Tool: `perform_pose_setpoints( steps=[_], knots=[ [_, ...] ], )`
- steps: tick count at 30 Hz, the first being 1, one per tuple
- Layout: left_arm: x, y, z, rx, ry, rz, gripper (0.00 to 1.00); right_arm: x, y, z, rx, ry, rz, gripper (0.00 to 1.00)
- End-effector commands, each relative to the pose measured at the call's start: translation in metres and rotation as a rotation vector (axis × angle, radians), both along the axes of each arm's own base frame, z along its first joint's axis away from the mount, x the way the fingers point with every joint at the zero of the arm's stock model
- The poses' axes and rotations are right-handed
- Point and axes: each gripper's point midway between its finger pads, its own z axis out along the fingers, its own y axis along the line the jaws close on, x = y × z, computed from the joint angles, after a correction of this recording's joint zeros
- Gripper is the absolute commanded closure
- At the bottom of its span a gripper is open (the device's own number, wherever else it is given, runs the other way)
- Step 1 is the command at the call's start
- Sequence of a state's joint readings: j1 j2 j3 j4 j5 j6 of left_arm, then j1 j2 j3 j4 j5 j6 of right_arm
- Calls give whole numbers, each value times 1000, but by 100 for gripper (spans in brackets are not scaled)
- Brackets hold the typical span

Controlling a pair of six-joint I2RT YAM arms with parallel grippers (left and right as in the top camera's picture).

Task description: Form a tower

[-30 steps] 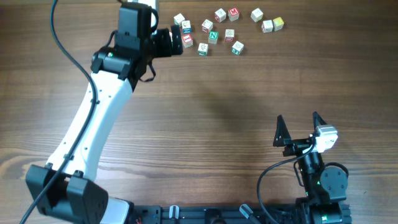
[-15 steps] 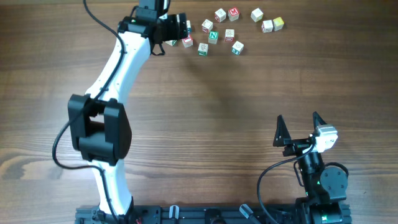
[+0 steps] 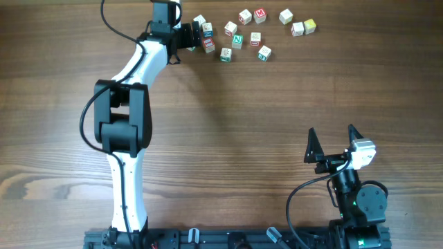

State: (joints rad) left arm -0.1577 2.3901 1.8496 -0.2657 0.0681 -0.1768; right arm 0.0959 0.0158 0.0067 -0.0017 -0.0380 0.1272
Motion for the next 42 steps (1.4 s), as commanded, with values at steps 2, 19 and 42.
perform_pose_setpoints(
  steps=[2,19,42],
  knots=[
    [9,1,-28,28,-6,-2,2,0,4,0,-3,-2,19,0],
    [-21,1,-43,122,127,20,54,0,4,0,-3,-2,19,0],
    [-128,-65,81,97,283,-37,69,0,4,0,-3,-2,19,0]
  ],
)
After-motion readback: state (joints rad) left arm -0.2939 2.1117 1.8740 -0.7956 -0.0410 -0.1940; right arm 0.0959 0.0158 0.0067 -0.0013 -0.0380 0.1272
